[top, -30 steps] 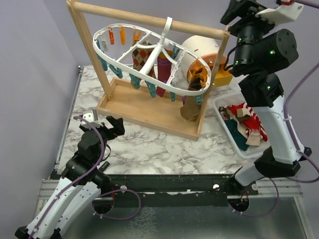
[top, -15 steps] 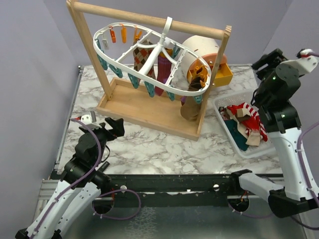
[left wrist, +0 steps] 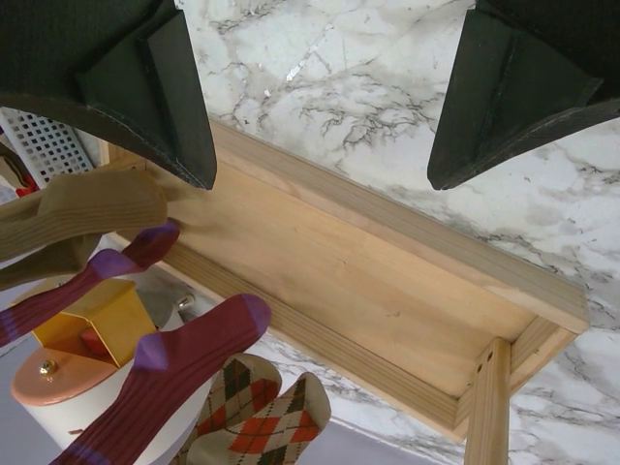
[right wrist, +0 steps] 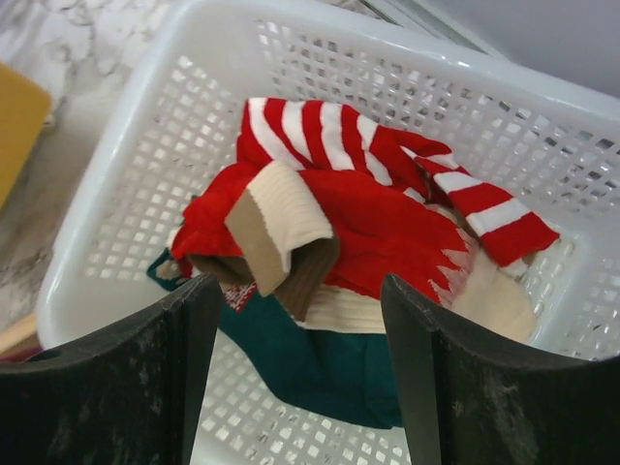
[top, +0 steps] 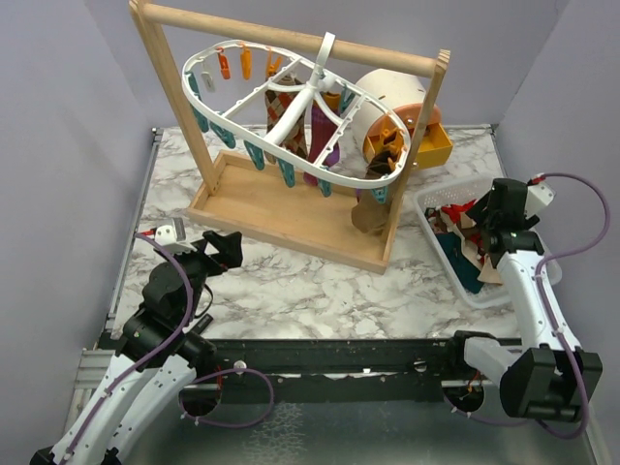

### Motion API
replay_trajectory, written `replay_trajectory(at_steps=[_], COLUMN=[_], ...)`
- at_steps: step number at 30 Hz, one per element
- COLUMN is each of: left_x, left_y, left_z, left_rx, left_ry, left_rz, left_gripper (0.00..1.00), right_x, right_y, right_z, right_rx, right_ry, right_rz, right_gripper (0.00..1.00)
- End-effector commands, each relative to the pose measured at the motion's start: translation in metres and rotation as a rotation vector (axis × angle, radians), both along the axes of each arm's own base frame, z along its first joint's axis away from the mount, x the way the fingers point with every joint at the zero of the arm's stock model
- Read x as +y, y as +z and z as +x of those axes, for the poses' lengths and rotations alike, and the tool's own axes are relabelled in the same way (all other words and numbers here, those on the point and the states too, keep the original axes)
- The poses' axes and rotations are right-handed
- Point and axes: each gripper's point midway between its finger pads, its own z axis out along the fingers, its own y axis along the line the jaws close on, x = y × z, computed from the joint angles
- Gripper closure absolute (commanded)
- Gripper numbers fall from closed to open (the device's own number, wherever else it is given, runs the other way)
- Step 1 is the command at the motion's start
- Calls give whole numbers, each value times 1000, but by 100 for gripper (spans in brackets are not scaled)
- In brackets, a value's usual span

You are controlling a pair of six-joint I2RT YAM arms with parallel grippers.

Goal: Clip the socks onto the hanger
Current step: Pick up the sock from the bin.

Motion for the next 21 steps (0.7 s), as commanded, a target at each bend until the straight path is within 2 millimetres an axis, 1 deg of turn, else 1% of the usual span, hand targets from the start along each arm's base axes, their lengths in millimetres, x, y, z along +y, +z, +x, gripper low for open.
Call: replay_trajectory(at_steps=[1, 5, 9, 10, 11, 13, 15, 16, 18, 20, 21], left_x=[-6, -6, -9, -9, -9, -9, -9, -9, -10, -10, -10], left_y=[-4, -2, -2, -2, -3, -3, -4, -5, -6, -6, -6], left_z=[-3, -4, -5, -5, -5, -4, -4, -4, -3, -3, -3], left_rx=[3, -13, -12, -11, -9, -6, -3, 0, 4, 7, 7], left_ry=[-40, -44, -53, -55, -56, -55, -54, -54, -54, -55, -55], left_rz=[-7, -15, -14, -13, -10, -8, -6, -5, -4, -2, -2], left_gripper=[1, 1, 1, 1, 1, 1, 1, 1, 1, 1, 1], right_x=[-7, -12, -12, -12, -11, -11, -11, -11, -12, -11, -11], right_y=[-24, -38, -57, -60, -62, -63, -61, -58, -49, -36, -30], right_z=[6, 13, 25, 27, 30, 31, 32, 31, 28, 25, 24], right_rx=[37, 78, 126, 133, 133, 134, 127, 120, 98, 76, 65], right_ry=[-42, -38, -11, -7, -2, 1, 2, 0, -7, -9, -10], right_rz=[85, 71, 84, 87, 88, 86, 85, 84, 82, 80, 82], right_gripper=[27, 28, 35, 39, 44, 58, 69, 73, 80, 89, 91])
